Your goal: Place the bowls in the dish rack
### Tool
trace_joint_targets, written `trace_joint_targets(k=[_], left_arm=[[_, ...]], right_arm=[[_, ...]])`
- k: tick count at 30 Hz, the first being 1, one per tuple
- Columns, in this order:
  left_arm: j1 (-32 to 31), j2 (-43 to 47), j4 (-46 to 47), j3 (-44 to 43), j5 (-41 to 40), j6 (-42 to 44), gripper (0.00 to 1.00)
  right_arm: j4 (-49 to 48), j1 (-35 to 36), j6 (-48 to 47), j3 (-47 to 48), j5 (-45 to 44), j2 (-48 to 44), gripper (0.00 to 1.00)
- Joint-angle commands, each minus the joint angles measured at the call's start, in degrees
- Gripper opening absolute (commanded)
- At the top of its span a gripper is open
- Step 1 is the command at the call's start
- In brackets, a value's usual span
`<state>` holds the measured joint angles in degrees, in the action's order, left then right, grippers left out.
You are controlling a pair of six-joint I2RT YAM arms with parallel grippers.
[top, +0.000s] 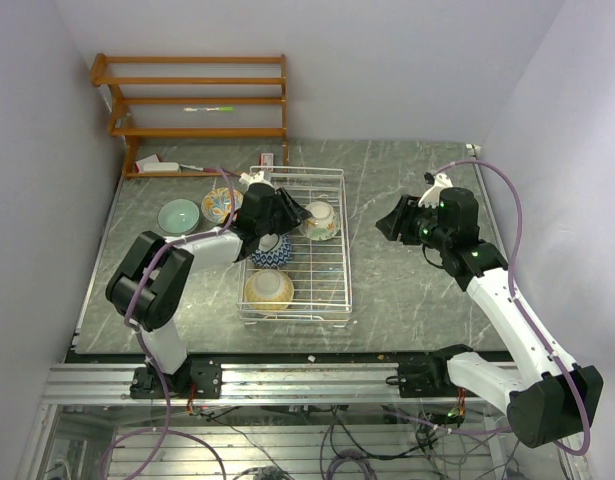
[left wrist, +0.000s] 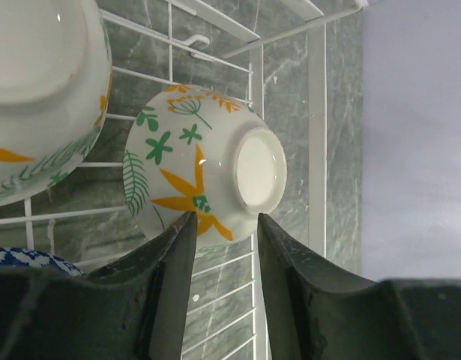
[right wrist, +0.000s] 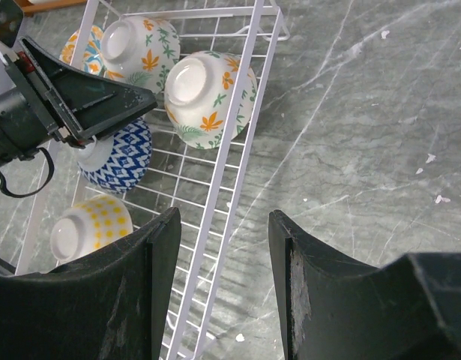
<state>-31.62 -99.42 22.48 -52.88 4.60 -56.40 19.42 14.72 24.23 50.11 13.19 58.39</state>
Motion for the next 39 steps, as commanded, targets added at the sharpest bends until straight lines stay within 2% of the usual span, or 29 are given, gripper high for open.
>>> trace_joint_targets(k=[1, 5, 17, 28, 33, 39], left_arm=[[-0.2, 1.1, -7.5, -4.1, -0.7, 6.3, 0.45], [-1.8, -0.5, -11.5, -7.8, -0.5, 9.9, 0.38], [-5.9, -9.1, -17.0, -16.7, -2.5, 13.6, 0.39], [-5.9, -13.7, -18.5, -23.2, -9.8, 17.3, 0.39], [-5.9, -13.0, -19.6, -24.0, -10.9, 18.6, 0.4], [-7.1, -4.1, -22.1, -19.6, -12.1, 20.3, 0.5]], right_arm=[[-2.1, -0.4, 0.1, 0.2, 0.5, 0.1, 0.5], [-2.2, -0.4, 0.0, -0.1, 0.3, 0.1, 0.5], [-2.0, -0.5, -0.7, -0.8, -0.9, -0.3, 0.5], [-2.4, -0.9, -0.9, -1.4, -1.0, -0.2, 0.5], [-2.3, -0.9, -1.0, -1.2, -1.2, 0.0, 0.5], [-3.0, -1.1, -0.6, -1.4, -0.6, 0.4, 0.5]])
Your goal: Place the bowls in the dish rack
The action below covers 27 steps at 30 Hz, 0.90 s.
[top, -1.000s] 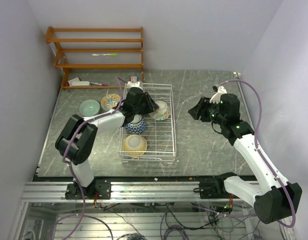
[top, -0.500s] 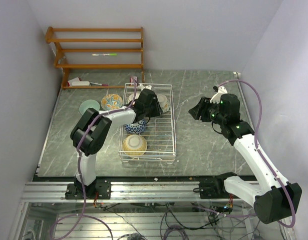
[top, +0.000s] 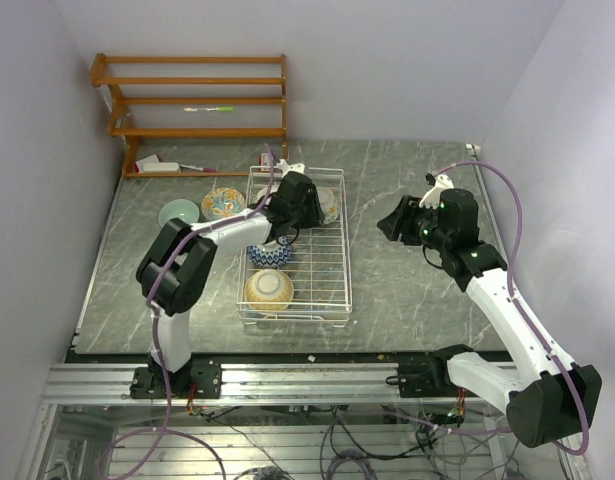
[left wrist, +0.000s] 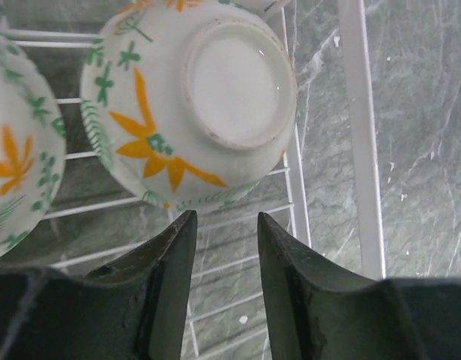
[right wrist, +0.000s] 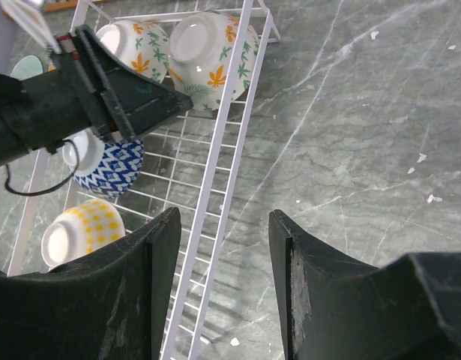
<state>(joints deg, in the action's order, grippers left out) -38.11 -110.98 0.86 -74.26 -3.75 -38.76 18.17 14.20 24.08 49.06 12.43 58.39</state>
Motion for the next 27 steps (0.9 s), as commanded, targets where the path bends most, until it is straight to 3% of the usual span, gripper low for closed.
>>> trace_joint_targets(k=[1, 6, 9, 14, 19, 27], left_arm=[[-0.9, 9.6, -1.0, 2.6, -4.1, 3.1, 0.52], [-1.1, 21.2, -5.1, 4.9, -6.6, 7.4, 0.65], [-0.3, 25.6, -9.1, 5.7, -13.1, 10.4, 0.69], [7.0, 30.5, -11.9, 9.6, -16.7, 10.5, 0.7], [13.4, 35.5, -14.4, 13.3, -24.9, 10.5, 0.71], [18.8, 33.4, -16.4, 14.9, -30.5, 9.4, 0.69]], right_arm=[[-2.0, -0.5, -0.4, -0.4, 0.3, 0.5, 0.5], [-3.2, -0.6, 0.3, -0.7, 1.6, 1.1, 0.5], [-3.6, -0.6, 0.4, -0.7, 2.6, 1.0, 0.51], [-3.4, -0.6, 0.3, -0.3, 4.3, 0.9, 0.54], [-2.5, -0.6, -0.6, 0.3, 4.9, 0.1, 0.69], [-2.5, -0.7, -0.5, -0.3, 6.4, 0.2, 0.7]])
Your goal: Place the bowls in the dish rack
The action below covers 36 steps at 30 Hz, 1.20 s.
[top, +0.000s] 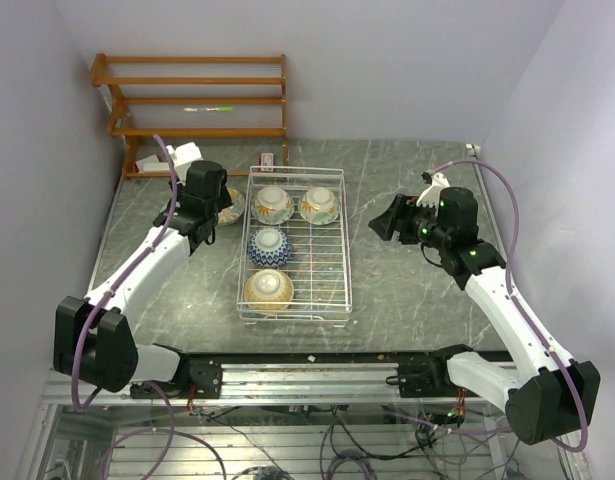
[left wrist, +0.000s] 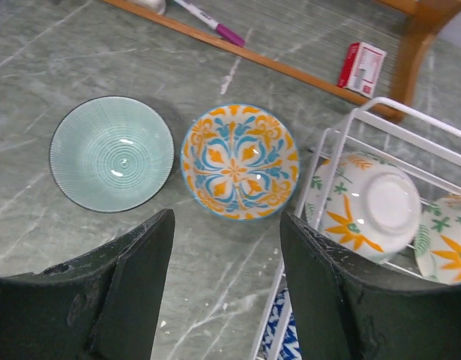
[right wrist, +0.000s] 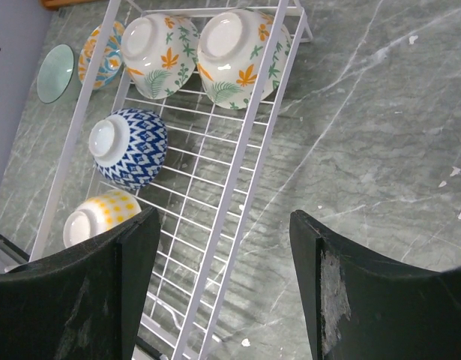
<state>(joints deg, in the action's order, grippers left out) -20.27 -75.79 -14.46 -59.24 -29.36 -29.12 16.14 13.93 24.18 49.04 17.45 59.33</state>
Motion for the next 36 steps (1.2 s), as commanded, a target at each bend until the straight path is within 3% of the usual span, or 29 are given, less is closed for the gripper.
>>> trace_joint_targets(k=[1, 12, 19, 30, 36], left_arm=[[1.2, -2.8, -0.9, 0.1, -4.8, -0.4, 0.69], [8.5, -13.2, 10.5, -3.0, 5.2, 2.8, 0.67], [12.0, -17.2, 11.9, -2.7, 13.1, 4.5, 0.66], [13.9, -12.9, 11.2, 1.7, 2.6, -0.8, 0.67], [16.2, -16.3, 10.4, -0.5, 4.3, -2.9, 0.66]], right_arm=[[-0.5, -0.4, -0.6, -0.3, 1.4, -0.7, 0.7], [-0.5, -0.4, -0.6, -1.4, 0.6, -0.3, 0.7], [-1.6, -0.4, -0.3, -2.1, 0.0, 0.9, 0.7], [-3.2, -0.4, 0.1, -2.3, 1.5, 3.4, 0.69], [-2.8, -0.4, -0.4, -2.4, 0.7, 3.4, 0.69]])
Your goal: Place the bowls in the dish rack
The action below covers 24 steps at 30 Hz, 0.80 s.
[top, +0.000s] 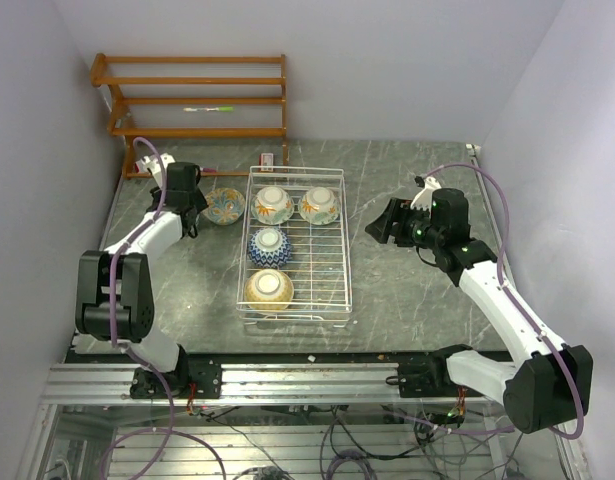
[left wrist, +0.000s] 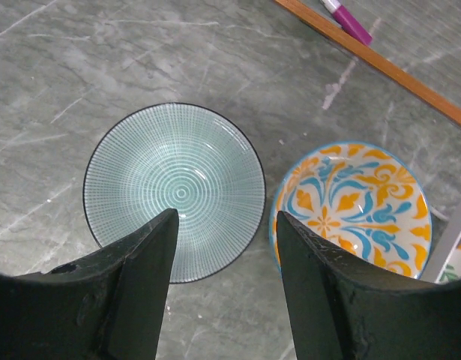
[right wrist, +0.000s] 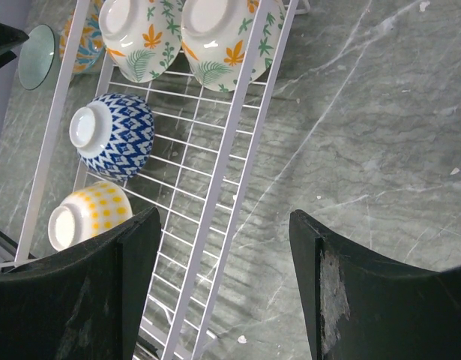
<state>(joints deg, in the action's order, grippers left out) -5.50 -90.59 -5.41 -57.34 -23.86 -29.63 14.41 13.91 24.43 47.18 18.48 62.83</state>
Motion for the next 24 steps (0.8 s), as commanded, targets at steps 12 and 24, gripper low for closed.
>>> trace_joint_targets(k=[12, 24], left_arm=[[2.7, -8.2, 3.3, -6.3, 1.9, -4.4, 0.64], [3.1, -13.9, 6.0, -6.7, 2.9, -6.0, 0.62]], right_arm=[[-2.0, -0.4, -1.3, 0.2, 0.0, 2.3, 0.69], [-2.5, -0.4, -1.7, -0.2, -0.1, 3.8, 0.69]])
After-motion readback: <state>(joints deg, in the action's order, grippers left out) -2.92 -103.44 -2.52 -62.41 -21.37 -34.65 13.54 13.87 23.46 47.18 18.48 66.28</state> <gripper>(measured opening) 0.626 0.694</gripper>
